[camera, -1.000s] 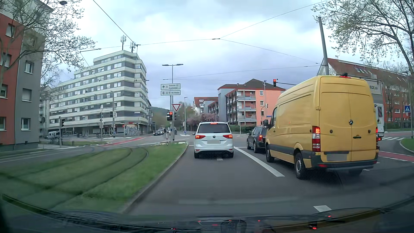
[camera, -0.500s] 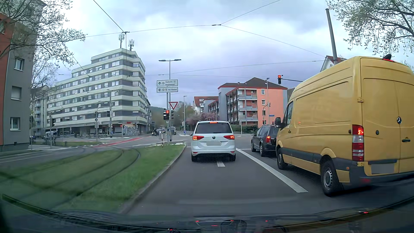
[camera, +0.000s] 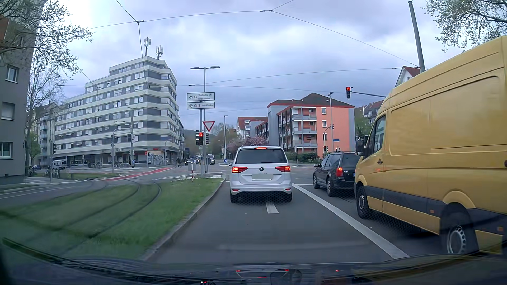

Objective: Follow the waypoints while adhering to traffic rules and regulations

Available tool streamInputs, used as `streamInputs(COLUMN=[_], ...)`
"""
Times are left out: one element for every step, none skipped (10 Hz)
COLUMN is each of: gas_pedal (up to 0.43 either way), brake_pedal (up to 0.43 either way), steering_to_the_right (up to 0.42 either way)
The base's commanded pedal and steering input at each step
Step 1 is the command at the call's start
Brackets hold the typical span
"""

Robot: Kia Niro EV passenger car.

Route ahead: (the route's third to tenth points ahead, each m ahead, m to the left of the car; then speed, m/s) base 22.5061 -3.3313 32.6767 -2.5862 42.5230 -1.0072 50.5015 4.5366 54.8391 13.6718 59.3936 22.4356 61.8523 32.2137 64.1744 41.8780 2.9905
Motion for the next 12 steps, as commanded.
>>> streamInputs(gas_pedal=[0.000, 0.000, 0.000, 0.000, 0.000, 0.000, 0.000, 0.000, 0.000, 0.000, 0.000, 0.000], brake_pedal=[0.201, 0.195, 0.189, 0.189, 0.189, 0.189, 0.189, 0.183, 0.183, 0.171, 0.152, 0.134], steering_to_the_right=[-0.003, -0.003, -0.003, -0.003, -0.003, -0.003, -0.003, -0.003, -0.003, -0.003, -0.003, -0.004])
